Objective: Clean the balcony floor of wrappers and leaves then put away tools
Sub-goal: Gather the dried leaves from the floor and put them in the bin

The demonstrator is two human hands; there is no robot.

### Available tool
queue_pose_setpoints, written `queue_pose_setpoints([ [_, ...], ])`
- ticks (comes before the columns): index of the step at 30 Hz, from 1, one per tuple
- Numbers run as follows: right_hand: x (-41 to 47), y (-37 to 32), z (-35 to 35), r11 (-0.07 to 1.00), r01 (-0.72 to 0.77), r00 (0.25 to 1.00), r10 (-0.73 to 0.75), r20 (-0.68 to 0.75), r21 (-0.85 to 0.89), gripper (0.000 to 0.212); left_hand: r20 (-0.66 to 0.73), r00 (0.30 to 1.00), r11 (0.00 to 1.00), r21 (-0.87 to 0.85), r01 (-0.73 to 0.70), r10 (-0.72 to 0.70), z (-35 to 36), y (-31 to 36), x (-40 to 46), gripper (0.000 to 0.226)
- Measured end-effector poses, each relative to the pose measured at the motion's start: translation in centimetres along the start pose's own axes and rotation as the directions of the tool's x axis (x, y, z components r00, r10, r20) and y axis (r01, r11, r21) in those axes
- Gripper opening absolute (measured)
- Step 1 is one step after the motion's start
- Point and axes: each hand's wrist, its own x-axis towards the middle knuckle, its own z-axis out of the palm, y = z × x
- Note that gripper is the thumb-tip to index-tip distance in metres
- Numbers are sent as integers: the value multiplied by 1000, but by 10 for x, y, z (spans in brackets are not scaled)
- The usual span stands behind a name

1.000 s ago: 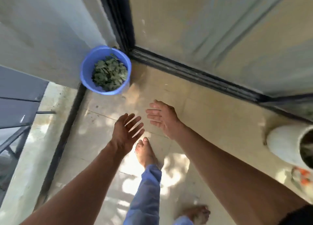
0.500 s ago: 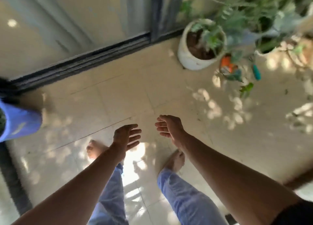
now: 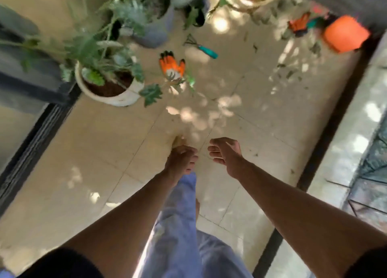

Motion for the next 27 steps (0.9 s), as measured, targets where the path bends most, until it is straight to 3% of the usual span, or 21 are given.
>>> queue_pose_setpoints([
  [8,73,-88,-82,998,-6,995,13,-95,65,11,30,999,991,134,13,-17,71,125,77,14],
  [16,136,-184,-185,988,101,982,-117,-148,-114,8,29,995,987,133,90,-95,131,239,141,8],
  [21,219,-209,-258,984,59,963,-101,-251,-169,46,50,989,975,182,127,-138,198,298,181,15],
  [27,275,-281,-325,980,18,959,-72,-274,-196,7,61,991,982,158,106,-117,287,366,223,18],
])
